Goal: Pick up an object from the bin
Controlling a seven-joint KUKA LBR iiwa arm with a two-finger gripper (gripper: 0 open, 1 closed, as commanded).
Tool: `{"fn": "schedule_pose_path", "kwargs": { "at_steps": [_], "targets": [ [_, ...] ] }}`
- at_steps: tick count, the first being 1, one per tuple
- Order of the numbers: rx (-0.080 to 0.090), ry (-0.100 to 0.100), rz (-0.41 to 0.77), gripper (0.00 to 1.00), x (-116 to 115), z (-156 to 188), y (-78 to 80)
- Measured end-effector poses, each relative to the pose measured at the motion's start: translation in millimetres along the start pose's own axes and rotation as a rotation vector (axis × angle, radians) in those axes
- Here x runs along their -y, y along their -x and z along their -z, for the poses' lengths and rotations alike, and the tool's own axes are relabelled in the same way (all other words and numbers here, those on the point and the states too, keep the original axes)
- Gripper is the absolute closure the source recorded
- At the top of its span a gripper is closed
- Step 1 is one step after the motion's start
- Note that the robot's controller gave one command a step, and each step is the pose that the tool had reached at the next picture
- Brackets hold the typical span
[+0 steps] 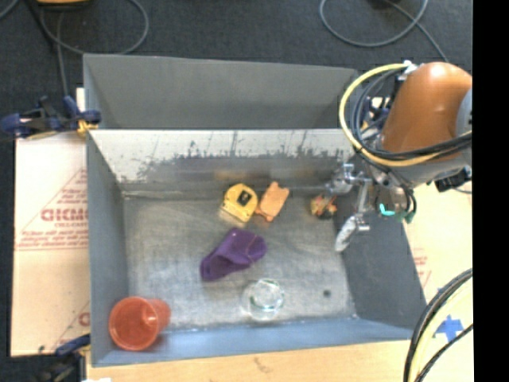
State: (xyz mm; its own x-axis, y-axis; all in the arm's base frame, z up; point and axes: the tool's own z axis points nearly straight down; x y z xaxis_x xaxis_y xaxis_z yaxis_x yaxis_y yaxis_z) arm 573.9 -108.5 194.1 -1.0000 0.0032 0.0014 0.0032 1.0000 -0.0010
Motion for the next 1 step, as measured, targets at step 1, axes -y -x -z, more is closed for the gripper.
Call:
{"fn": "schedule_pose_path", "kwargs": {
  "at_steps": [1],
  "targets": [
    [0.006,-0.001,0.002,0.0,-0.2,2.9,1.5]
  ]
}}
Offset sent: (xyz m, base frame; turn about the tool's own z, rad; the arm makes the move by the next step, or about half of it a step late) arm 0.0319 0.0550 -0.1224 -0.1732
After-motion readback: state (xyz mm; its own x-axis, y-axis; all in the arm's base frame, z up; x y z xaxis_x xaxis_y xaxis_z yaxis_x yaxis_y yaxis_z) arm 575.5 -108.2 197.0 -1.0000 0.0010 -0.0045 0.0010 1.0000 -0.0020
